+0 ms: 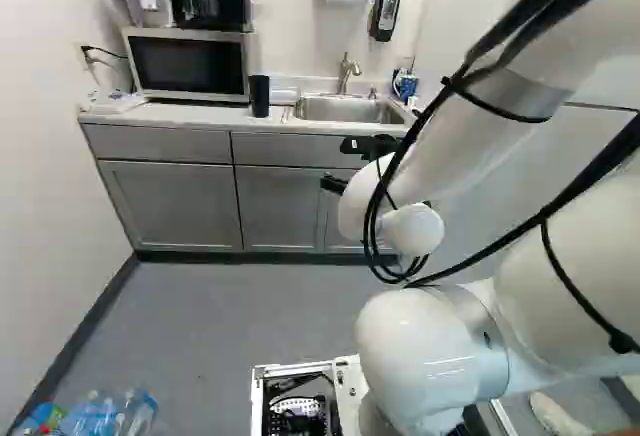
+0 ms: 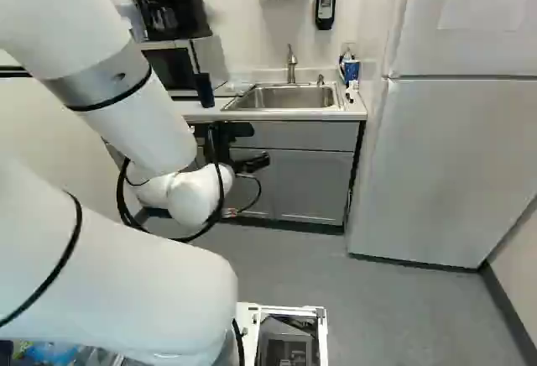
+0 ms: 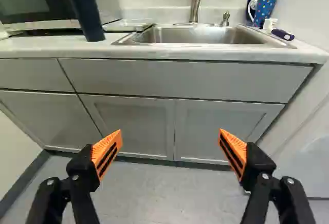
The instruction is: Rinse the cup and place it in the tray
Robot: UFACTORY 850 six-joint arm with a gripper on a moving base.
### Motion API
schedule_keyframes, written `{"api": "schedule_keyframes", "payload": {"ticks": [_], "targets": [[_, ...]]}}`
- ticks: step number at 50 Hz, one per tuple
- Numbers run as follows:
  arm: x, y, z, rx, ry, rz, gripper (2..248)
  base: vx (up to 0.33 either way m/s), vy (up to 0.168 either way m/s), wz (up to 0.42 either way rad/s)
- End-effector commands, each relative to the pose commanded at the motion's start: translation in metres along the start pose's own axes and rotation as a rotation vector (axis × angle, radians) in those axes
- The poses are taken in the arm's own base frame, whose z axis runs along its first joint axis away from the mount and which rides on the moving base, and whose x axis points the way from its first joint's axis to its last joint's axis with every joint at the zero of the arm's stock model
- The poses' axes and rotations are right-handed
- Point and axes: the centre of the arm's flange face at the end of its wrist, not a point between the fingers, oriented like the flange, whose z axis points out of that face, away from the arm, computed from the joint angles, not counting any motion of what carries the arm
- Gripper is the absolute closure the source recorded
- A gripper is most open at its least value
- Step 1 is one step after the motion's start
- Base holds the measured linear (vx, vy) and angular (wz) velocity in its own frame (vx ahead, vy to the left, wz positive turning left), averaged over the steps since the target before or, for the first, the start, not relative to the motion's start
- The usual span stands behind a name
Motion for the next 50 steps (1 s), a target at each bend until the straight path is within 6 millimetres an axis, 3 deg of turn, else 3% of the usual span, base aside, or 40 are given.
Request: {"api": "schedule_keyframes", "payload": {"ticks": [23,50], "targets": [[0.002,0.0,0.0,0.0,0.005,0.0,3,0.0,0.0,0.0],[0.037,0.001,0.02,-0.002,0.067,0.001,3,0.0,0.0,0.0]]}}
